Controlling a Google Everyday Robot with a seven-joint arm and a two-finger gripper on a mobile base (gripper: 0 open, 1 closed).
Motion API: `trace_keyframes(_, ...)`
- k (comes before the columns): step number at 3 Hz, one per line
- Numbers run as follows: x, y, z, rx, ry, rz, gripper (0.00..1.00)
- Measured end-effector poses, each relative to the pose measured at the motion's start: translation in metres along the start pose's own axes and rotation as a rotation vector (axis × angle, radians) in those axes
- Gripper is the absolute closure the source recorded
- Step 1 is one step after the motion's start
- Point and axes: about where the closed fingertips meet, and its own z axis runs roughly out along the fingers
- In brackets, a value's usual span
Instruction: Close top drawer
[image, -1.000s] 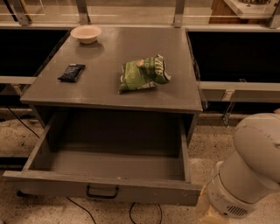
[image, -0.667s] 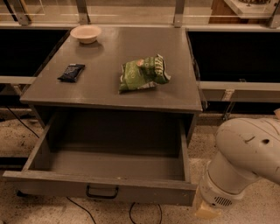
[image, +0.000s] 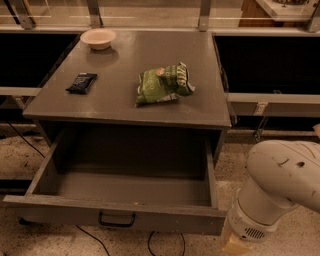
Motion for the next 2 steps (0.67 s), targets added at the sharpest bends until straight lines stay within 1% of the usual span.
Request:
trace_keyframes(1, 0.0016, -0.0003, 0.0274, -0.064, 0.013, 0.008, 1.0)
trace_keyframes(2, 0.0016, -0.0002, 0.0274, -0.064, 0.013, 0.008, 1.0)
